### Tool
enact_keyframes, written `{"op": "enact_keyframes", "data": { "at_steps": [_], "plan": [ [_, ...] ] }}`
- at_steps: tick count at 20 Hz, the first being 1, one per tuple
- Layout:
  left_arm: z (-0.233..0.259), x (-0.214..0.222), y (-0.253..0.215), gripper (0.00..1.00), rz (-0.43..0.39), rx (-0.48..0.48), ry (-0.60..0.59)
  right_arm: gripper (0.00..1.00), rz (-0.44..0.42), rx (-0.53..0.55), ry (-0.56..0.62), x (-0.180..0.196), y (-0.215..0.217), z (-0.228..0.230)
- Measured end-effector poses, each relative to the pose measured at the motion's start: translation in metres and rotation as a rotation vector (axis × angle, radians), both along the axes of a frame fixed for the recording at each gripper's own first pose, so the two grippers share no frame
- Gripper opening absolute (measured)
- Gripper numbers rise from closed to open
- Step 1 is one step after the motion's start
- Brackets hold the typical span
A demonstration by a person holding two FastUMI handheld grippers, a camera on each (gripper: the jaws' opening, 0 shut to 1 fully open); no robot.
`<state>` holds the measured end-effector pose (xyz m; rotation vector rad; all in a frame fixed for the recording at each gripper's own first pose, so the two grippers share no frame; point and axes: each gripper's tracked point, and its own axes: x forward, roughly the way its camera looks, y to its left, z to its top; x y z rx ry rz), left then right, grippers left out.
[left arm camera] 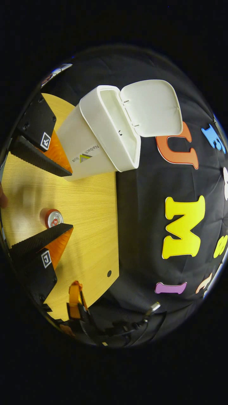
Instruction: Press the lid of the desktop garbage bin to open it, pick up the crumpled paper on the desktop and throw it into the bin, then pick up the pop can on the desktop and drop it into the bin, and finally close the garbage bin lid.
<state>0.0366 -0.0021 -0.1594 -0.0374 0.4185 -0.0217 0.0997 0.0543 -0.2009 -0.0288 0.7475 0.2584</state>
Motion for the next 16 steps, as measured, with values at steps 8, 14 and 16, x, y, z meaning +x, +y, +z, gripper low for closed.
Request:
{"op": "enact_keyframes", "data": {
  "at_steps": [8,14,16],
  "plan": [
    [0.005,0.0,-0.003,0.98,-0.062,-0.037,-0.053,0.14,0.064,0.02,-0.191,0.024,0.042,0.095],
    [0.003,-0.01,0.029,0.98,-0.032,-0.05,-0.076,0.16,0.175,0.028,-0.285,0.033,0.121,0.148],
    [0.0,-0.017,0.043,0.98,-0.017,-0.066,-0.079,0.16,0.226,0.047,-0.314,0.032,0.156,0.165]
  ]
}}
